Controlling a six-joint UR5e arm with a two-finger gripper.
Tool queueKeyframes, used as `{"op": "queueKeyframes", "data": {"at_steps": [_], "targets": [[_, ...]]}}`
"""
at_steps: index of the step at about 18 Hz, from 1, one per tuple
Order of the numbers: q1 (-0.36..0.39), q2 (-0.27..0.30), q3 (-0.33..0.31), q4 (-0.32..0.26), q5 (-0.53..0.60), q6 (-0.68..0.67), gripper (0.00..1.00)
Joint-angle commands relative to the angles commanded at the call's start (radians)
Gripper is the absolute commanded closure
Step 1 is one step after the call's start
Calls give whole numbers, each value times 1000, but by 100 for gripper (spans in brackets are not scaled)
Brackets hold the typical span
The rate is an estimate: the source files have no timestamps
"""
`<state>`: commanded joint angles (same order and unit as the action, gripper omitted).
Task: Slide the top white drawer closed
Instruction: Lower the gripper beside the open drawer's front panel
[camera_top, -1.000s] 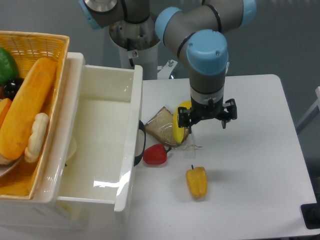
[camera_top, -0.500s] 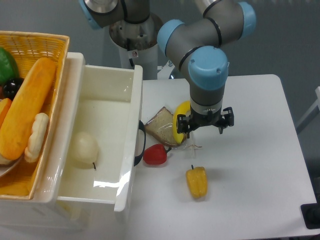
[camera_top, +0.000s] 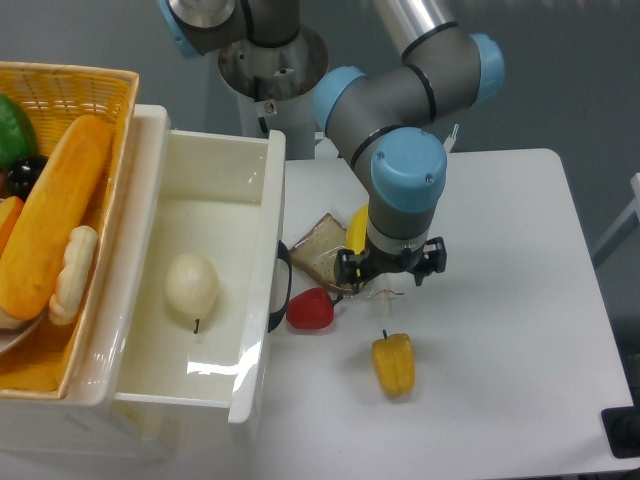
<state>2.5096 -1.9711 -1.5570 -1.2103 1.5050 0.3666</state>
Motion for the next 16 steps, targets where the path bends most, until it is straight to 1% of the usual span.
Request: {"op": "queueKeyframes", "data": {"at_steps": [4, 5, 8, 16], "targets": [[-15, -9, 0, 0, -35, 0, 0], [-21, -9, -2, -8, -48, -2, 0], [-29, -9, -15, -9, -84, -2, 0], [-43, -9, -25, -11, -91, 0, 0]]}}
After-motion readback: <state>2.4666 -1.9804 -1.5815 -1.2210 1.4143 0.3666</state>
